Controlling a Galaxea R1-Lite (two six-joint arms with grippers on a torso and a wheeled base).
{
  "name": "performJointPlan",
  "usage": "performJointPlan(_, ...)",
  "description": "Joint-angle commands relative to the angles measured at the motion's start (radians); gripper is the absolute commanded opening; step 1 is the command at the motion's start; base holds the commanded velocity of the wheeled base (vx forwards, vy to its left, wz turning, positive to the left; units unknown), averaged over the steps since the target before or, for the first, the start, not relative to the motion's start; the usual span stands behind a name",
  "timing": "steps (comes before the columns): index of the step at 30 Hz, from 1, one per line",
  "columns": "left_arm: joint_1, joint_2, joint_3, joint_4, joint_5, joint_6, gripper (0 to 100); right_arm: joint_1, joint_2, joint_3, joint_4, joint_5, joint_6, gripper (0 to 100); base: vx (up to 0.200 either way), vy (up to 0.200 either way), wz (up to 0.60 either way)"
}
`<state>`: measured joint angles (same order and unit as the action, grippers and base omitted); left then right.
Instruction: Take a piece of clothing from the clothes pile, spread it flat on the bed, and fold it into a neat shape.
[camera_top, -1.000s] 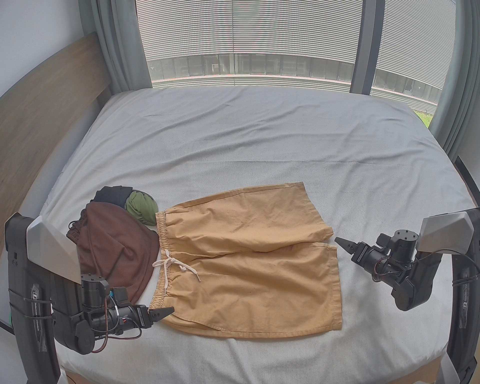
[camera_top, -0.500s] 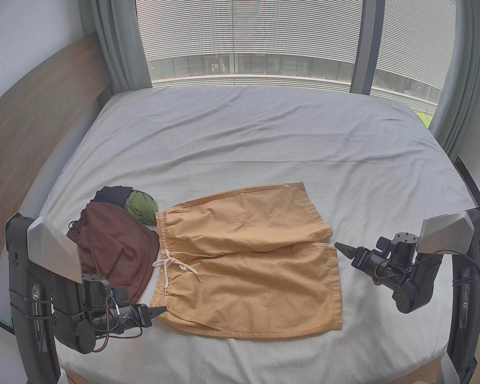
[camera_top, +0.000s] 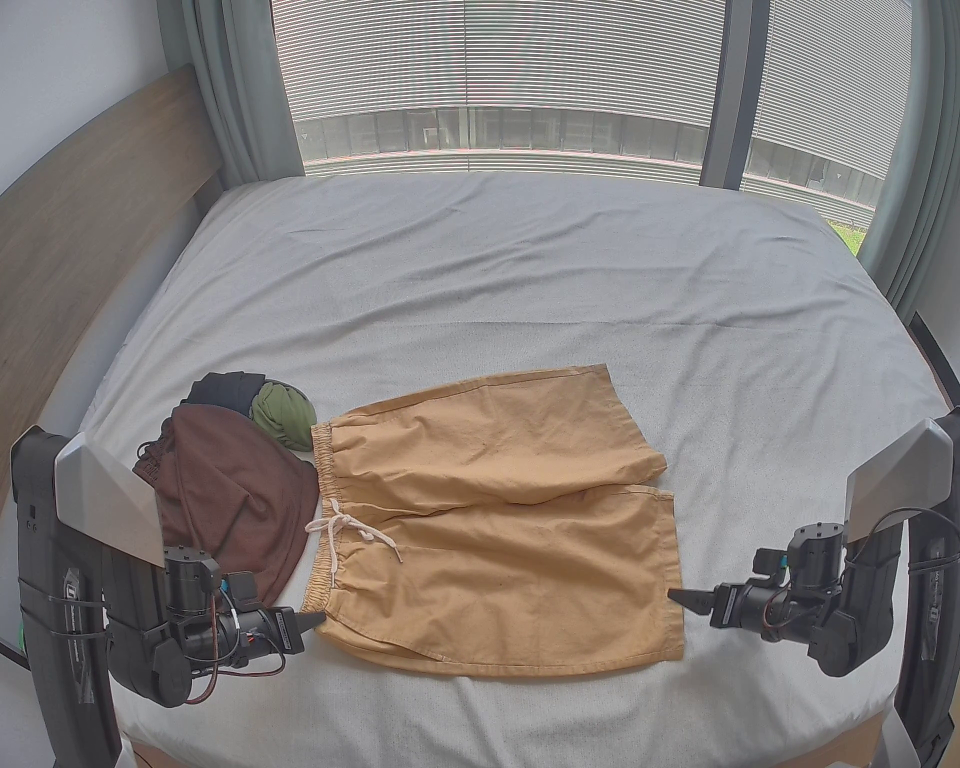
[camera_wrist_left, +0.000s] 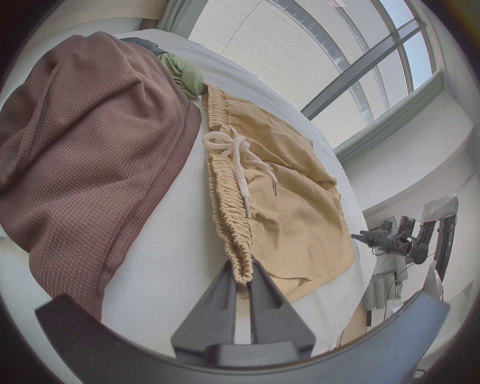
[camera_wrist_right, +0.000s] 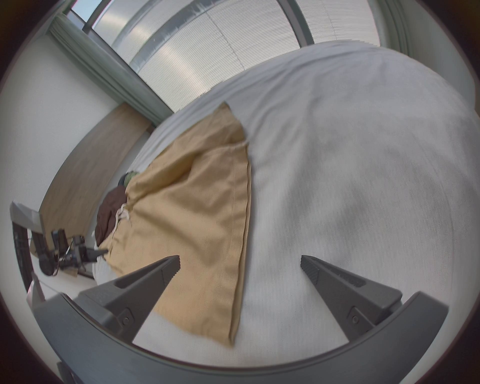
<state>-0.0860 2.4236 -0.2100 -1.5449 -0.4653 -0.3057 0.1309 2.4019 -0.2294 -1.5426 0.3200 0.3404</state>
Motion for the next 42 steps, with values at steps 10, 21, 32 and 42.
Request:
performJointPlan(10,-0.005,0.002,0.001,-0.001,-0.003,0.0,0,0.049,0.079,0.11,-0.001,0.057,-0.023,100,0.0,0.0,0.0)
performJointPlan(21,-0.006,0.0,0.001,-0.001,-0.004,0.0,0,0.084,0.094,0.068,-0.002,0.057,-0.012,100,0.0,0.0,0.0)
performJointPlan(32,-0.006,0.002,0.0,-0.001,-0.004,0.0,0,0.105,0.082,0.059,-0.002,0.082,0.035,100,0.0,0.0,0.0)
performJointPlan(42,-0.006,0.002,0.0,-0.001,-0.004,0.002,0,0.115,0.085,0.053,-0.002,0.082,0.058,0,0.0,0.0,0.0)
